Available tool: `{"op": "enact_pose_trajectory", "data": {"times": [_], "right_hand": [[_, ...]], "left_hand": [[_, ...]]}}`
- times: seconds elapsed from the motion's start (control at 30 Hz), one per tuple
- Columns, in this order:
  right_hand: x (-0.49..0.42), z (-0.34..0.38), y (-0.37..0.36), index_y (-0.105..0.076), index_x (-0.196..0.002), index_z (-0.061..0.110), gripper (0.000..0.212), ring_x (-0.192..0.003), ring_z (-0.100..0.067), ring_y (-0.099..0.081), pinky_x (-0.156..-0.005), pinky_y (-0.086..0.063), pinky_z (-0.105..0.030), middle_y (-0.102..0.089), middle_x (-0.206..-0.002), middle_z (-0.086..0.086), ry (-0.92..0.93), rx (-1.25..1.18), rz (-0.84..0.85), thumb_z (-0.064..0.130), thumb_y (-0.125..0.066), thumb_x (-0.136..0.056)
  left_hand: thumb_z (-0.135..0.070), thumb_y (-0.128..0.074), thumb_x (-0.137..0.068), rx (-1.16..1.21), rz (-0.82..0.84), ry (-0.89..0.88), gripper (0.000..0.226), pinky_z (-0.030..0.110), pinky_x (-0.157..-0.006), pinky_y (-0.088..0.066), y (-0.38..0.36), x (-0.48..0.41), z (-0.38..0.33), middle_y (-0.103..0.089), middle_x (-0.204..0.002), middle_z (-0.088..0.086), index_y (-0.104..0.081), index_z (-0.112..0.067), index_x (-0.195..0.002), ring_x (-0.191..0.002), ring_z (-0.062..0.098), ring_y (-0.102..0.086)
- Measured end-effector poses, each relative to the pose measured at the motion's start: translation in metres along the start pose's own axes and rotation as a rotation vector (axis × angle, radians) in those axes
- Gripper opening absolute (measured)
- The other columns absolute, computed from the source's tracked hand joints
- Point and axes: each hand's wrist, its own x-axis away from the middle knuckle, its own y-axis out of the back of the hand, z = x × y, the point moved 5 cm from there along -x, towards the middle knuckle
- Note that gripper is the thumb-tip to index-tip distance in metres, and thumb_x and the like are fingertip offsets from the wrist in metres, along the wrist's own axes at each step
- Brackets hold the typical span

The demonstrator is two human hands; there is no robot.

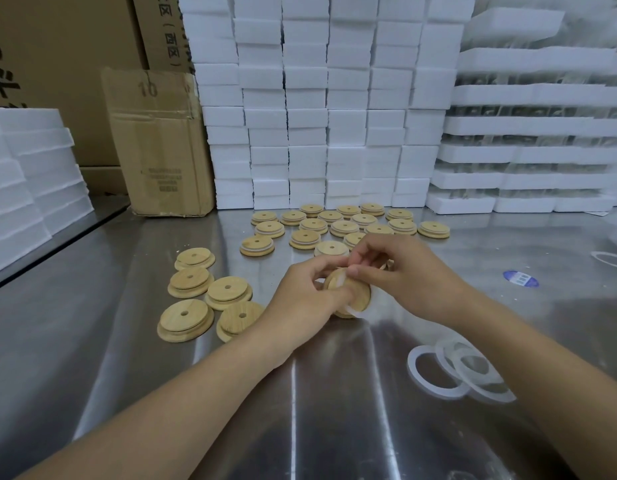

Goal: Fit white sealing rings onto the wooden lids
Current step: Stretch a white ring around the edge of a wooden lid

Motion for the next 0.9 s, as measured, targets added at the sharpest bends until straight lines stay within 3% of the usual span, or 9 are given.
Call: {"op": "enact_pose_trajectory", "data": {"times": [0.07, 0.13, 0.33, 0.47, 0.63, 0.9], "right_hand": [[0.000, 0.001, -0.001, -0.073, -0.088, 0.018, 0.010, -0.077, -0.011, -0.063, -0.072, -0.048, -0.017, -0.075, -0.086, -0.004, 0.011, -0.014, -0.010, 0.011, -0.078, -0.093], [-0.001, 0.000, -0.001, -0.074, -0.089, 0.017, 0.008, -0.079, -0.017, -0.065, -0.073, -0.049, -0.019, -0.075, -0.086, -0.003, 0.011, -0.027, -0.023, 0.013, -0.078, -0.093], [-0.002, -0.002, 0.002, -0.074, -0.091, 0.016, 0.007, -0.082, -0.021, -0.066, -0.075, -0.051, -0.024, -0.075, -0.086, -0.003, -0.018, -0.009, -0.020, 0.019, -0.081, -0.092], [-0.001, -0.004, 0.008, -0.074, -0.090, 0.014, 0.010, -0.084, -0.013, -0.070, -0.078, -0.048, -0.017, -0.076, -0.092, 0.000, -0.074, -0.025, 0.032, 0.018, -0.083, -0.090], [0.000, -0.006, 0.013, -0.074, -0.087, 0.013, 0.012, -0.083, -0.011, -0.071, -0.076, -0.048, -0.018, -0.075, -0.089, 0.003, -0.120, -0.013, 0.049, 0.021, -0.081, -0.092], [0.001, 0.002, 0.003, -0.073, -0.088, 0.014, 0.009, -0.085, -0.011, -0.073, -0.079, -0.051, -0.016, -0.076, -0.089, 0.005, -0.027, 0.002, 0.032, 0.016, -0.082, -0.091]], "left_hand": [[-0.003, -0.073, -0.093, -0.021, -0.001, -0.032, 0.044, 0.046, -0.104, -0.058, -0.001, -0.001, 0.002, -0.080, -0.115, -0.001, -0.074, -0.026, -0.130, -0.109, 0.025, -0.075], [0.003, -0.068, -0.097, -0.035, 0.006, -0.055, 0.045, 0.047, -0.105, -0.057, -0.001, -0.003, 0.004, -0.080, -0.117, -0.001, -0.073, -0.023, -0.134, -0.111, 0.024, -0.075], [0.003, -0.057, -0.105, 0.001, 0.037, -0.119, 0.040, 0.024, -0.102, -0.056, 0.000, -0.002, -0.002, -0.077, -0.126, -0.005, -0.071, -0.019, -0.136, -0.117, 0.010, -0.073], [0.003, -0.055, -0.106, 0.012, 0.036, -0.134, 0.036, 0.022, -0.099, -0.056, 0.002, -0.002, -0.006, -0.076, -0.126, -0.004, -0.068, -0.020, -0.132, -0.116, 0.009, -0.071], [0.003, -0.059, -0.105, 0.007, 0.017, -0.128, 0.026, 0.037, -0.107, -0.053, 0.004, -0.003, -0.006, -0.074, -0.127, 0.004, -0.067, -0.015, -0.121, -0.122, 0.019, -0.068], [-0.012, -0.073, -0.100, -0.030, -0.030, -0.179, 0.012, 0.055, -0.107, -0.051, 0.006, -0.001, -0.009, -0.077, -0.111, -0.004, -0.071, -0.018, -0.110, -0.110, 0.019, -0.071]]}}
